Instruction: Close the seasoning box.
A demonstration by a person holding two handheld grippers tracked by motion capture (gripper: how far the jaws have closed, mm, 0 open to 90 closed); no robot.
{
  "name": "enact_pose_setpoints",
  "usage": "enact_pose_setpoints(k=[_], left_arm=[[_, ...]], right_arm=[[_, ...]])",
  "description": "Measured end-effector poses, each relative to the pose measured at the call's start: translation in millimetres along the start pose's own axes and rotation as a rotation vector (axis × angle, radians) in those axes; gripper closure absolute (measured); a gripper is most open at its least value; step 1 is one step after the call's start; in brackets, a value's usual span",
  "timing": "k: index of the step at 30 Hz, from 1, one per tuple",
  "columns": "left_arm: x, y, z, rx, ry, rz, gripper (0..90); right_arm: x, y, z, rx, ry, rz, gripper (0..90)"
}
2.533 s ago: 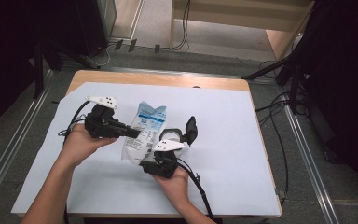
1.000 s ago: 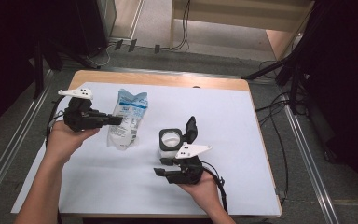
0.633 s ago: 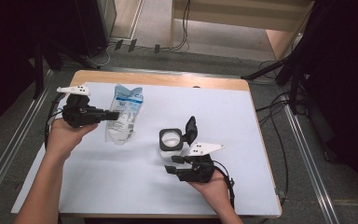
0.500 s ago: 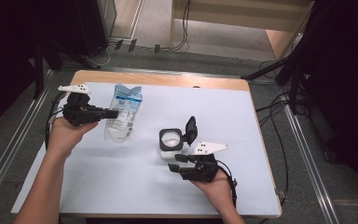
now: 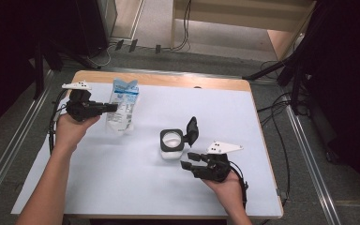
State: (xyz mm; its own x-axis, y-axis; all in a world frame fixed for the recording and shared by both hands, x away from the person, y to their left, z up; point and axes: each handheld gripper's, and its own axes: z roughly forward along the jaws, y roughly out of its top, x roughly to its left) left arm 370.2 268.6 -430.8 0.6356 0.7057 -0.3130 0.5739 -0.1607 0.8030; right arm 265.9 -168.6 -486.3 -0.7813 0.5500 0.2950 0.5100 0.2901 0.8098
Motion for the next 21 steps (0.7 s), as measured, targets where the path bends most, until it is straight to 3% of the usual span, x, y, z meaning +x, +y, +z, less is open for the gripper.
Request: enact_pose_setpoints(k=[9, 14, 21], left_arm=[[8.6, -9.0, 9.0, 0.032, 0.047, 0.010, 88.6], [12.8, -16.2, 7.8, 0.034, 0.040, -0.008, 88.4], [9.9, -24.6, -0.4, 0.039, 0.022, 0.011, 87.0]], right_arm=[[-8.6, -0.4, -2.8, 0.000, -0.020, 0.019, 54.1], [-15.1, 1.4, -2.5, 0.003, -0.022, 0.027, 54.0], [-29.3, 4.9, -5.3, -0.007, -0.043, 0.040, 54.2]])
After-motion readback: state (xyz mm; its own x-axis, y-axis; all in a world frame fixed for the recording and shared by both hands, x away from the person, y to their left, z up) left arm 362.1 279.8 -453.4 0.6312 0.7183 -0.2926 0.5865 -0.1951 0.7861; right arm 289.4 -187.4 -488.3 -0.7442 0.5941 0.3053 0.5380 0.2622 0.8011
